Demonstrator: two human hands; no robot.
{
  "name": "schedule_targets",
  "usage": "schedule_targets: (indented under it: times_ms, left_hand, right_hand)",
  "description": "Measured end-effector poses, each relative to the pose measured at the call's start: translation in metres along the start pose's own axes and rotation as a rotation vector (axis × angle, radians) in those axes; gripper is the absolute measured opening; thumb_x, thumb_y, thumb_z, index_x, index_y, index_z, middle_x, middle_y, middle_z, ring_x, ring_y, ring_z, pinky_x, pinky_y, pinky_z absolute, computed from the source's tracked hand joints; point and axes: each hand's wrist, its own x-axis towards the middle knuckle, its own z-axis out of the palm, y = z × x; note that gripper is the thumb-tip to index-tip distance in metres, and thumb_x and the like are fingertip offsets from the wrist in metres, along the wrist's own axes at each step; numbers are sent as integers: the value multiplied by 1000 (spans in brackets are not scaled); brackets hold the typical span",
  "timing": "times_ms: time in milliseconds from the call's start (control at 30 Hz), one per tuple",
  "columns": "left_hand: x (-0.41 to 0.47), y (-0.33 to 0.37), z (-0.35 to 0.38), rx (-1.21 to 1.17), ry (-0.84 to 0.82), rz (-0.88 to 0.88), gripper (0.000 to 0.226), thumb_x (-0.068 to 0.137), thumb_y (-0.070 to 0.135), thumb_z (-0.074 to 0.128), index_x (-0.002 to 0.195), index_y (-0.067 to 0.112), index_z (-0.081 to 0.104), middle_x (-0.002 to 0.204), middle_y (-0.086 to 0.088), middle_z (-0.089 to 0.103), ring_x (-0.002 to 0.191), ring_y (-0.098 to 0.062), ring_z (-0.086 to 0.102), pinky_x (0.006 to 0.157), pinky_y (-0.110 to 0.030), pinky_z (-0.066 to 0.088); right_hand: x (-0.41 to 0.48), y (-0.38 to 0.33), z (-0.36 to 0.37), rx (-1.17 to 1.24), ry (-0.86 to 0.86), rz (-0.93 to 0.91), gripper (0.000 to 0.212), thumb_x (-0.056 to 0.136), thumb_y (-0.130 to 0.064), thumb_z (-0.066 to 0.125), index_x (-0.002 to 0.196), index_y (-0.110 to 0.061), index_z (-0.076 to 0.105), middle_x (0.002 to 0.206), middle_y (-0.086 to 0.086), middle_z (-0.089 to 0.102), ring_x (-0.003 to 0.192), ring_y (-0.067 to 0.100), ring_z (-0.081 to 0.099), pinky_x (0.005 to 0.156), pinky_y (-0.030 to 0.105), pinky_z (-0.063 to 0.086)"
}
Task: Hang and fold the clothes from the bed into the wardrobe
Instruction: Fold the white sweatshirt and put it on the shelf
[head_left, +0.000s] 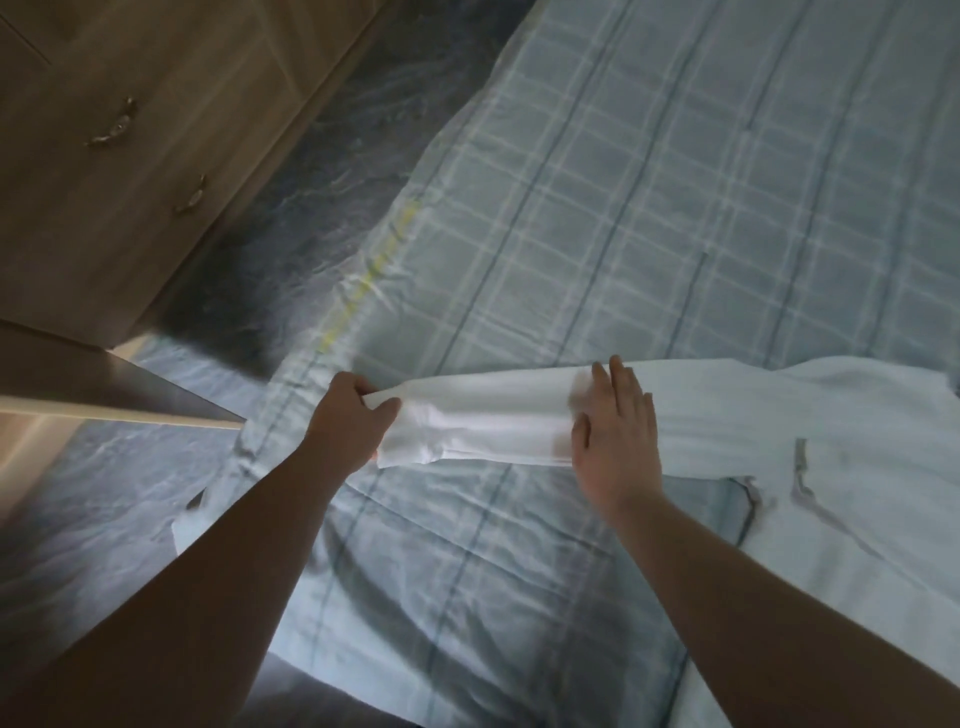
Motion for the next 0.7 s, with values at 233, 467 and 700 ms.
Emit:
schedule_targets:
  times_ms: [233,467,700]
  left_hand:
    - [-13,1,4,2,38,34,35,96,21,61,125,5,50,103,-4,54,87,-19,51,61,-24,38]
    - [-22,-8,-10,91,-48,149,23,96,10,55,116,14,44,101,-4,50,85,-24,57,63,-41,57]
    - [-47,-29,16,20,-73,277,43,87,11,71,123,11,47,97,1,55,86,-18,53,72,-25,35]
  right_hand:
    - [-11,-23,20,-141,-140,-66,59,100,-41,20,156,-23,20,165,3,16,151,25,13,120,57,9]
    - [10,-40,16,-138,-251,-25,65,95,-53,10,156,-30,12,165,3,12,151,27,9,118,59,9]
    - [6,-34,34,-239,-288,-82,75,92,-60,15,155,-28,-10,166,0,-11,151,32,-9,116,65,3]
